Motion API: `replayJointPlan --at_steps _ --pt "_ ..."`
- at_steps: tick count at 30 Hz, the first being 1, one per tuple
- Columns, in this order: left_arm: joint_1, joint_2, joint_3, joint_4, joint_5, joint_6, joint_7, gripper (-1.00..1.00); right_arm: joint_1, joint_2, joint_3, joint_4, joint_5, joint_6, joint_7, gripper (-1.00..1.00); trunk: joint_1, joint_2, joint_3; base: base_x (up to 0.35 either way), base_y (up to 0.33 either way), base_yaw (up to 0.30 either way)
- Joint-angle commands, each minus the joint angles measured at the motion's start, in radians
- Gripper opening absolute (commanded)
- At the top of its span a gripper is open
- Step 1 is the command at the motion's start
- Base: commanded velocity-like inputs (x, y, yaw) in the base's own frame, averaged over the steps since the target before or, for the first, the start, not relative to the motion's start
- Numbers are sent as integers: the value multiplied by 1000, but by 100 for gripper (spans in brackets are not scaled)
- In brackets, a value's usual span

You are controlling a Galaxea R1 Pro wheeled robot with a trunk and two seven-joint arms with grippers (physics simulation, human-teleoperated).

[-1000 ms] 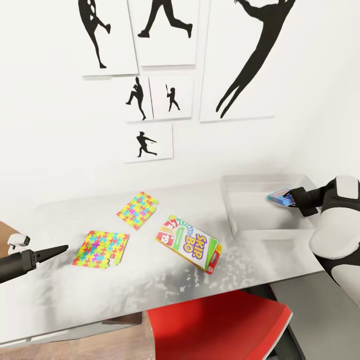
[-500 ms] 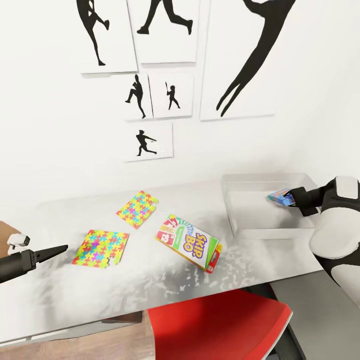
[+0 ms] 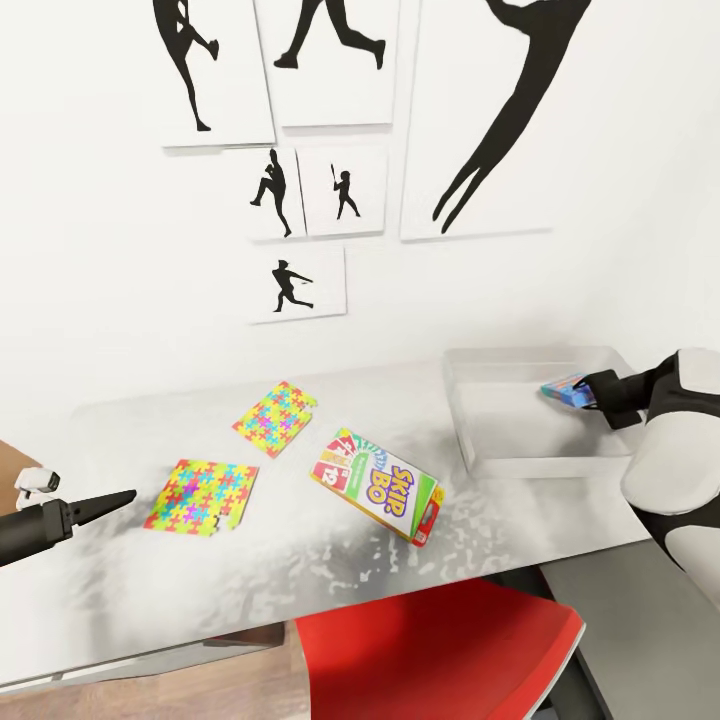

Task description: Put all the toys in the child's room - the three board games (two on the bed and one on the table), the two jigsaw puzzles on the table, and the tennis ball on the table - inside the toy box on the table in the child's room.

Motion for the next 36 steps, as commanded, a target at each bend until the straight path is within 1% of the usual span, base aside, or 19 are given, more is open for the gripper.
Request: replayJointPlan --at_steps 1,10,13,16,20,36 --pt "-1 0 0 0 -3 11 -5 100 -2 0 -2 -8 -11 1 -10 -100 1 -2 -2 0 0 0" --pt "-1 1 0 0 -2 11 -5 100 -3 2 -3 -27 -11 1 -10 -100 1 -2 -2 0 0 0" --pt "-1 1 0 -1 -2 11 -5 100 -3 3 -9 -29 -11 -3 -10 -100 1 -2 -2 0 0 0" --pt "-1 2 0 0 -2 11 -5 100 -3 4 -28 -29 -12 -16 -10 -100 1 -2 -2 0 0 0" --pt "-1 1 0 0 -3 11 -5 100 -3 4 -34 -28 -13 -21 -10 -100 1 -2 -2 0 0 0" --pt "-1 1 0 0 -3 11 -5 100 -4 2 -37 -27 -12 -24 -14 -100 1 -2 -2 0 0 0"
